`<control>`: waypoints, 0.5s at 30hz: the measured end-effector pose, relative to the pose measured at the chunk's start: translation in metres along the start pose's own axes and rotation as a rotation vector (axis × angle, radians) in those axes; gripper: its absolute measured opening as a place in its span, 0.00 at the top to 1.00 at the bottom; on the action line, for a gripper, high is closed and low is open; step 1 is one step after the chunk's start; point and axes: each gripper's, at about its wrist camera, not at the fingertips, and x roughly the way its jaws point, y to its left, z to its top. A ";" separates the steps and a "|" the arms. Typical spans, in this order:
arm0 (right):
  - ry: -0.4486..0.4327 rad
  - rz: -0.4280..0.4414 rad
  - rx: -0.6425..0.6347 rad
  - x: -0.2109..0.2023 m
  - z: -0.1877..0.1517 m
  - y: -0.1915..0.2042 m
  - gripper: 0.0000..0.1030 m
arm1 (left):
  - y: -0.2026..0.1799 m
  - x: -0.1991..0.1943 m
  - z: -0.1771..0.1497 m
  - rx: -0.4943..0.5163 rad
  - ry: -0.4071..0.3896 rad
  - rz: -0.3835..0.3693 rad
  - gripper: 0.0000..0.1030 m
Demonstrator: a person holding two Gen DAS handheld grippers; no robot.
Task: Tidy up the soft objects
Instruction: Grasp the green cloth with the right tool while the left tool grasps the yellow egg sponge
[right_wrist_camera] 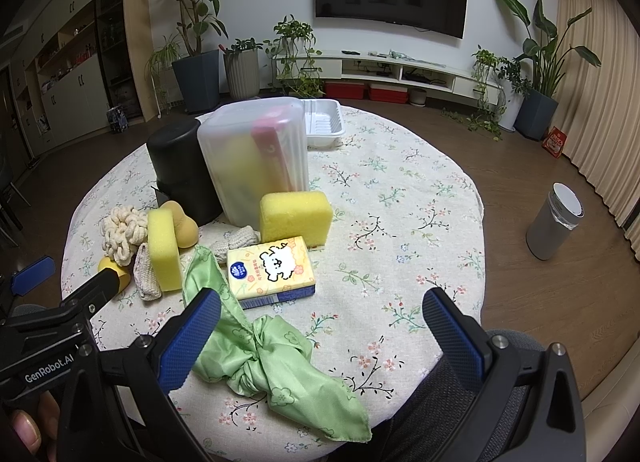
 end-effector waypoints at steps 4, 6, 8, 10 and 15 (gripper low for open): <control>0.000 0.000 0.000 0.000 -0.001 0.000 0.00 | 0.000 0.000 0.000 -0.001 0.001 0.000 0.00; 0.002 0.001 -0.002 0.001 -0.001 0.000 0.00 | 0.002 0.001 -0.002 -0.002 0.003 -0.001 0.00; 0.009 0.010 -0.002 0.001 -0.005 -0.002 0.00 | 0.005 0.004 -0.005 -0.004 0.011 0.000 0.00; 0.019 0.019 0.002 0.004 -0.009 -0.006 0.00 | 0.009 0.008 -0.010 -0.007 0.027 -0.002 0.00; 0.037 0.049 -0.028 0.005 -0.012 0.003 0.00 | 0.019 0.015 -0.024 0.007 0.065 -0.026 0.00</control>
